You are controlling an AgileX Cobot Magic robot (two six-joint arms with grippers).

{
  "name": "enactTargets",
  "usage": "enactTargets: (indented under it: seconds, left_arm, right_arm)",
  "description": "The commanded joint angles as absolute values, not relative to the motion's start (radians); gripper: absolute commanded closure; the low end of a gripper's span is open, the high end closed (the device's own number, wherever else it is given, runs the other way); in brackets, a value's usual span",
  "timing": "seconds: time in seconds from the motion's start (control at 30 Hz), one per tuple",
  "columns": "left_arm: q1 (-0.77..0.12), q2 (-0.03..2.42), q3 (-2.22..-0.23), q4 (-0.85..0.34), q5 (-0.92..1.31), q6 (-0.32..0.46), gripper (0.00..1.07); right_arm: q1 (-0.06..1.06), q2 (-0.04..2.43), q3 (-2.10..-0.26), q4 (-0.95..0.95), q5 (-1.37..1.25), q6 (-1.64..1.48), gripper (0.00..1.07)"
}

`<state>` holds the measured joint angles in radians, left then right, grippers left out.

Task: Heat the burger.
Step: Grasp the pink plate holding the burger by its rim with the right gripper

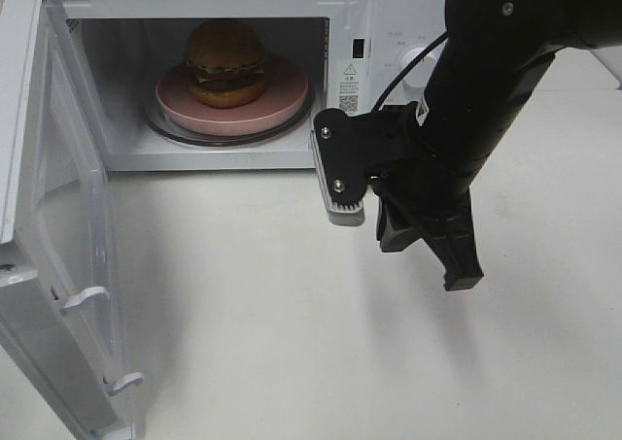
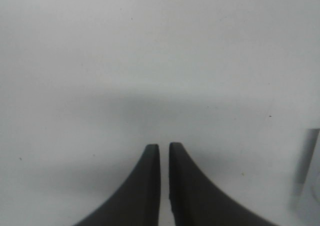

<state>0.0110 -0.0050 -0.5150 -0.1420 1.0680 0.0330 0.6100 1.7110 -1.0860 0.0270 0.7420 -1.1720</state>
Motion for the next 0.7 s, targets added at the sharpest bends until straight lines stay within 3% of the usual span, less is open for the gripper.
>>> enactTargets:
  seconds: [0.03,0.2,0.4,0.47,0.57,0.6,0.63,0.67,0.7]
  left_arm:
    - [0.013,-0.023,-0.516,-0.147,1.067,0.030,0.07]
    - [0.013,-0.023,-0.516,-0.147,1.067,0.030,0.07]
    - [0.013,-0.023,-0.516,-0.147,1.067,0.030,0.07]
    - [0.013,-0.023,-0.516,-0.147,1.067,0.030,0.07]
    - [0.013,-0.023,-0.516,-0.147,1.067,0.030,0.07]
    - [0.013,-0.023,-0.516,-0.147,1.067,0.030,0.07]
    - [0.013,-0.023,-0.516,-0.147,1.067,0.030,0.07]
    - [0.013,-0.023,-0.516,-0.147,1.067,0.030,0.07]
    - [0.013,-0.023,-0.516,-0.147,1.067,0.030,0.07]
  right_arm:
    - [0.608,1.705,-1.091,-0.058,0.733,-1.308,0.96]
    - [0.608,1.696,-1.091,-0.113,0.683,-1.314,0.93]
    - [0.608,1.684,-1.091,-0.127,0.599,-1.313,0.77]
    - [0.608,1.682,-1.091,-0.127,0.534,-1.263,0.54]
    - [0.608,1.682,-1.091,-0.127,0.513,-1.242,0.47]
    - [0.608,1.682,-1.091,-0.127,0.491,-1.210,0.30]
    - [0.608,1.682,-1.091,-0.127,0.485,-1.199,0.22]
    - [0.608,1.682,-1.091,-0.127,0.485,-1.199,0.22]
    - [0.608,1.682,-1.091,-0.133,0.481,-1.197,0.11]
